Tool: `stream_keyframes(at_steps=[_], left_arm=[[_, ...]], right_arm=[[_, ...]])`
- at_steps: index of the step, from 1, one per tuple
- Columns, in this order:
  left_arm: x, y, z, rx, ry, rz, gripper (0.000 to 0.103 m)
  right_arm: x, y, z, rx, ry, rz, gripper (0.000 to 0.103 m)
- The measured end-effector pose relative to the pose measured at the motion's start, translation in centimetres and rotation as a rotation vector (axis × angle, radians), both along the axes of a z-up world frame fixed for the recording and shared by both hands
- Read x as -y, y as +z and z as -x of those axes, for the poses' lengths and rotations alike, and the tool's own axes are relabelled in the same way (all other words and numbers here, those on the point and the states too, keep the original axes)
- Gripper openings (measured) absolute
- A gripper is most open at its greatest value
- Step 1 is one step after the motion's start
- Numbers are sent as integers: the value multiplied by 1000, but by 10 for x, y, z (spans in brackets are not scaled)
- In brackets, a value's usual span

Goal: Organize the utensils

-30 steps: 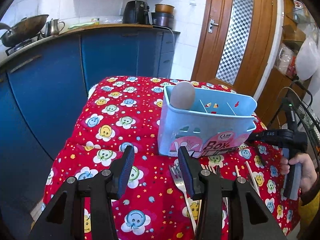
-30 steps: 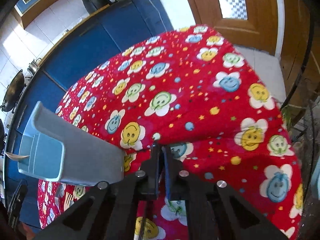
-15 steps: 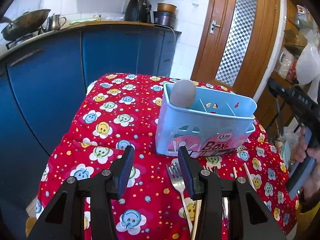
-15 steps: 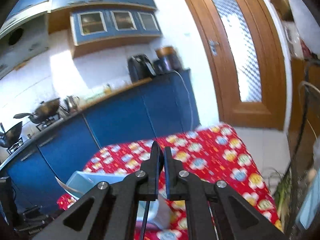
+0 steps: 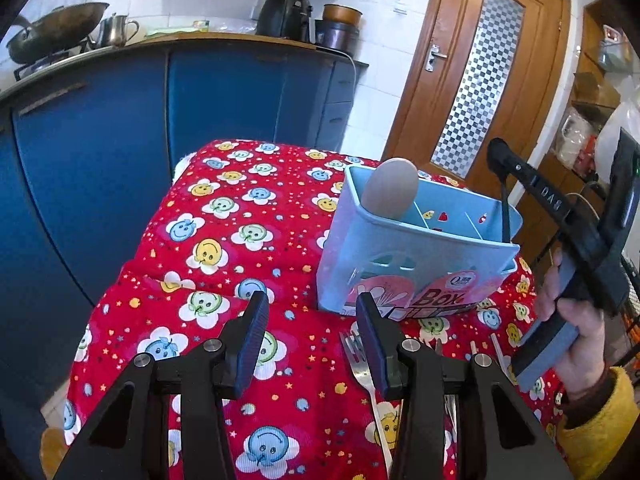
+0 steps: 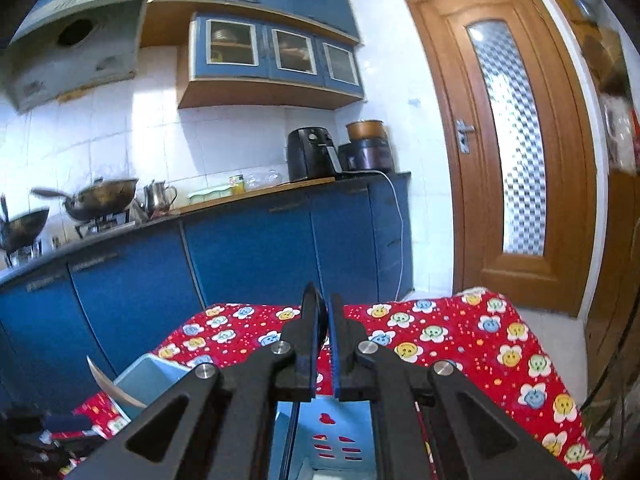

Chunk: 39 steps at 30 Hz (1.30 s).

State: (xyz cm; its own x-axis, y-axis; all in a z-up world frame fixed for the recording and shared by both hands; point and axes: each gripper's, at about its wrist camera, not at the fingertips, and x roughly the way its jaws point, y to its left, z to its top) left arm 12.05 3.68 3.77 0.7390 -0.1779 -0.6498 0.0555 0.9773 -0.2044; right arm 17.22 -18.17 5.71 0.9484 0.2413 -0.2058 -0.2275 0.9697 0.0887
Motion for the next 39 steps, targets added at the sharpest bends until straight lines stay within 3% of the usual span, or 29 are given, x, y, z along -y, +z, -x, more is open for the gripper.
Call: stream_keyframes(at_steps=[3,9,12,24,32,39], left_arm=[[1,-3,-1,-7,-2,5,47],[1,-3,0,-6,-8,8,47],[1,-2,1,-5,-9,4,47],[6,2,9,-25,-29,-5,47],[10,-2,9,-68,-54,-13,47],[14,-15,3,-154,-98,4,46]], right_arm=[[-9,-6,5,31,-1,69,6],[-13,-6,13,23,22,86,7],[-11,-8,17,-41,50,67,26],[14,12,43,-157,66,-47,38],[40,10,63,-344,64,-133,38],[49,-11,81,-471,33,-107,38]])
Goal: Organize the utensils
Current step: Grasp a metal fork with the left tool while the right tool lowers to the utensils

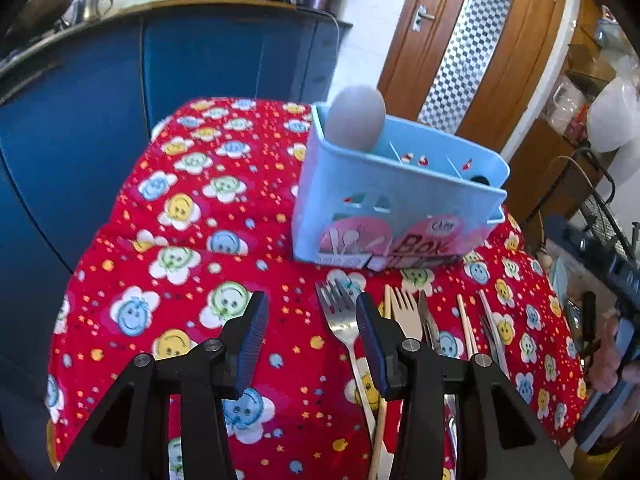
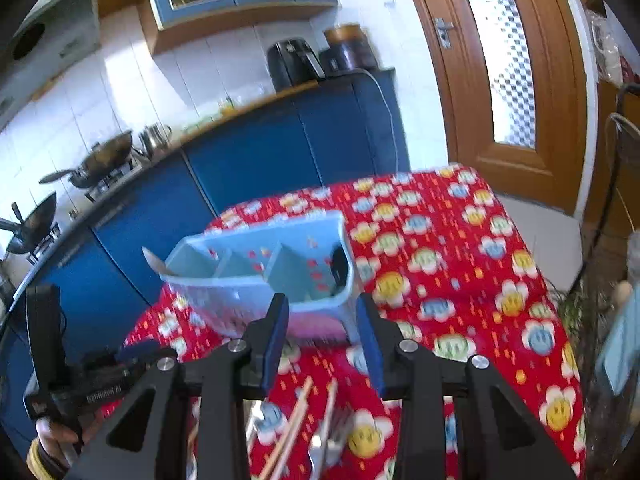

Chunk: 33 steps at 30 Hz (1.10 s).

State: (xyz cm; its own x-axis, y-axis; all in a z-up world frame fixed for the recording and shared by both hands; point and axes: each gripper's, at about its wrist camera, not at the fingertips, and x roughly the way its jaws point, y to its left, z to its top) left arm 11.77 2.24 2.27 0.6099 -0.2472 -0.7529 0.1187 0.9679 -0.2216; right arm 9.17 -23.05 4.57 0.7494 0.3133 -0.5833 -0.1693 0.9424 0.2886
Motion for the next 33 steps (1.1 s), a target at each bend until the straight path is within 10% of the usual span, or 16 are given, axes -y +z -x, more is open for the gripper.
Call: stream_keyframes(at_steps=[33], left_arm=[[25,-43,-27,-179,-94,187,5]], right_arm=[[26,-61,15,-179,20,7,47]])
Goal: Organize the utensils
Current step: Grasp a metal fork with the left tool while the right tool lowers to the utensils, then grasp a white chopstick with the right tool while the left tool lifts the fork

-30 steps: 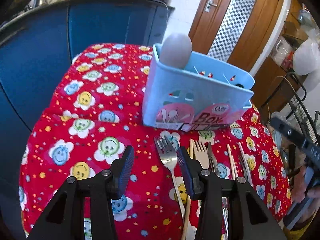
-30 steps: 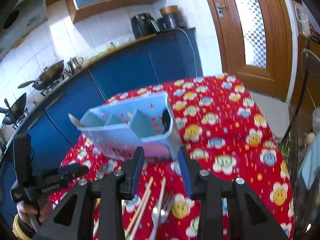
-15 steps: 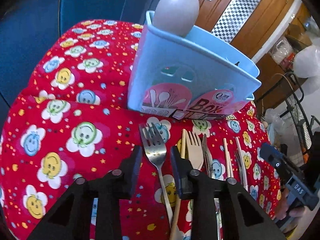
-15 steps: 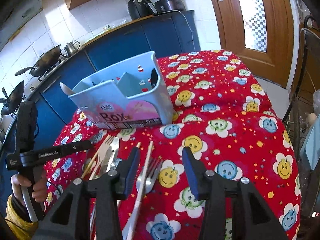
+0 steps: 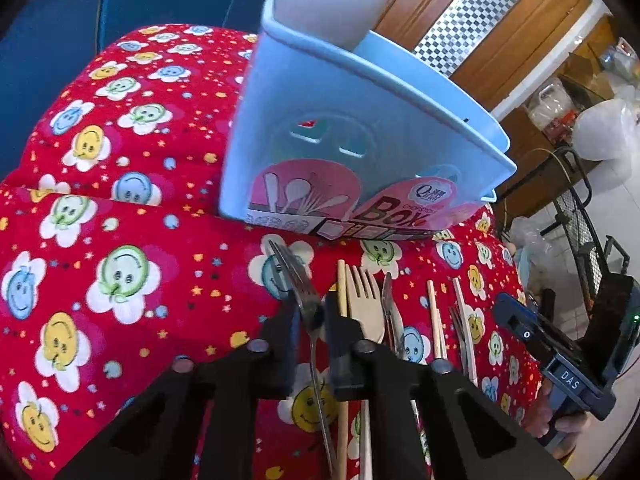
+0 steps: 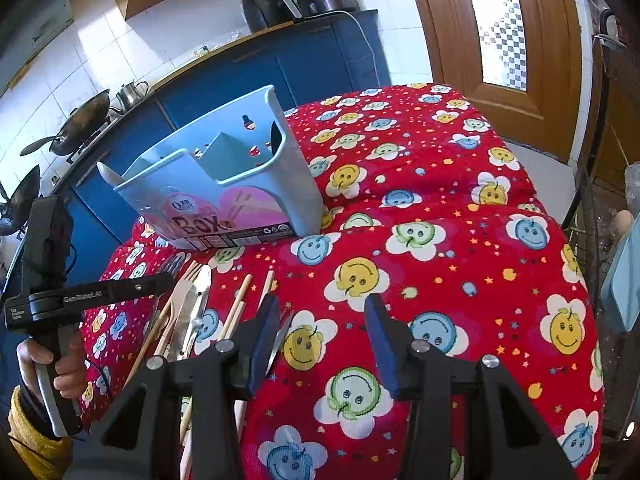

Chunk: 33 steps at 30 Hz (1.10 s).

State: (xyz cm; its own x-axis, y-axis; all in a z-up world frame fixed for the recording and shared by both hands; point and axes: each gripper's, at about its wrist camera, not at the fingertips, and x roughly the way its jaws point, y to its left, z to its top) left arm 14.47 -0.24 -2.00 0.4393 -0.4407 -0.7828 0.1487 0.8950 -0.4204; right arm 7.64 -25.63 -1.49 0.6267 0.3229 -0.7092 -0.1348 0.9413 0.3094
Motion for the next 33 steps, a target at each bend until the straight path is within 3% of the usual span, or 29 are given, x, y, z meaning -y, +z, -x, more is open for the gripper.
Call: stream_keyframes(at_steps=[9,20,26,31,33], left_arm=[[2,22,16,125,-1,-43,4],[-14,59,43,295,23,-94,3],[-18,69,54,345,17,-77,3],[-22,74,60,360,19,-55,3],[-24,77,63,368,22,-47,3]], right_arm=[[-14,3,-2,-11,34,10,47],[-45,-3,-15,-89,96,68,45],[-53,-7,-31,-133,80,107,36],[-53,-9,-39,-141,61,120,9],[-51,-8,-38,-138,60,99,8]])
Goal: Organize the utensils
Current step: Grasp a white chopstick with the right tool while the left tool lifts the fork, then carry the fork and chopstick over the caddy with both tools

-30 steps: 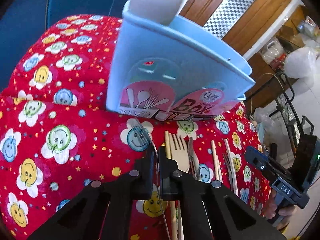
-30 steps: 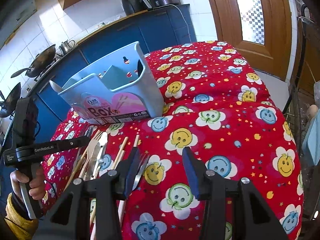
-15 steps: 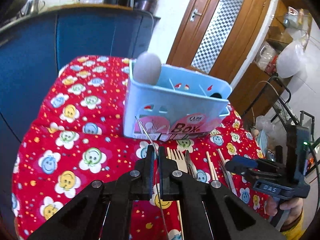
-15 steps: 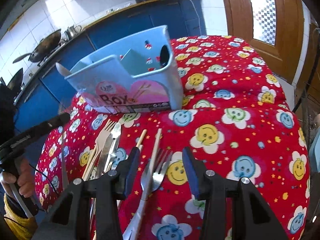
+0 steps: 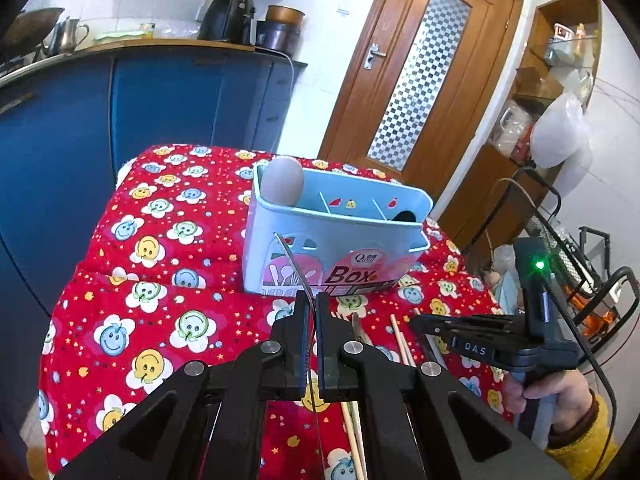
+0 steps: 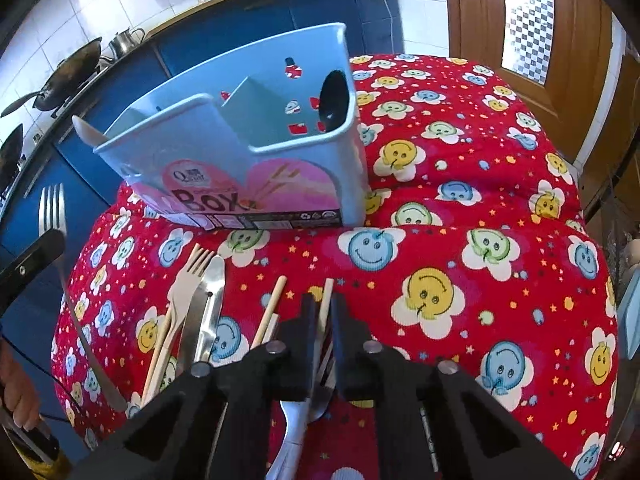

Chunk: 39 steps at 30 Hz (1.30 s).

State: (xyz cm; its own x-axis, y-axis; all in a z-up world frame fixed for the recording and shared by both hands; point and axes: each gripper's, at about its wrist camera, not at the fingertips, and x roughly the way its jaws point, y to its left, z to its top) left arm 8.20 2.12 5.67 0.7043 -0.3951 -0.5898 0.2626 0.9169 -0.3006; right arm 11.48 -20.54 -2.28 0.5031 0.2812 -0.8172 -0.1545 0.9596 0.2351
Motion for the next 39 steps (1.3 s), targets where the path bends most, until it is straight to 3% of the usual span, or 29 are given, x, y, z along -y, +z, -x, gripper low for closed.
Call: stream_keyframes(at_steps=[10,20,32,39], left_arm=[[-3,22,18,80,12,30,2],[7,50,28,163,6,7,2],[14,99,8,263,35,-9,2],[11,129,-19,317,81,50,2]], right_arm=[[11,36,42,183,-10,-126,6],[24,77,79,394,-51,-208,6],[29,132,82,580,-74,-168,6],[30,159,65,650,-88,-141,6]])
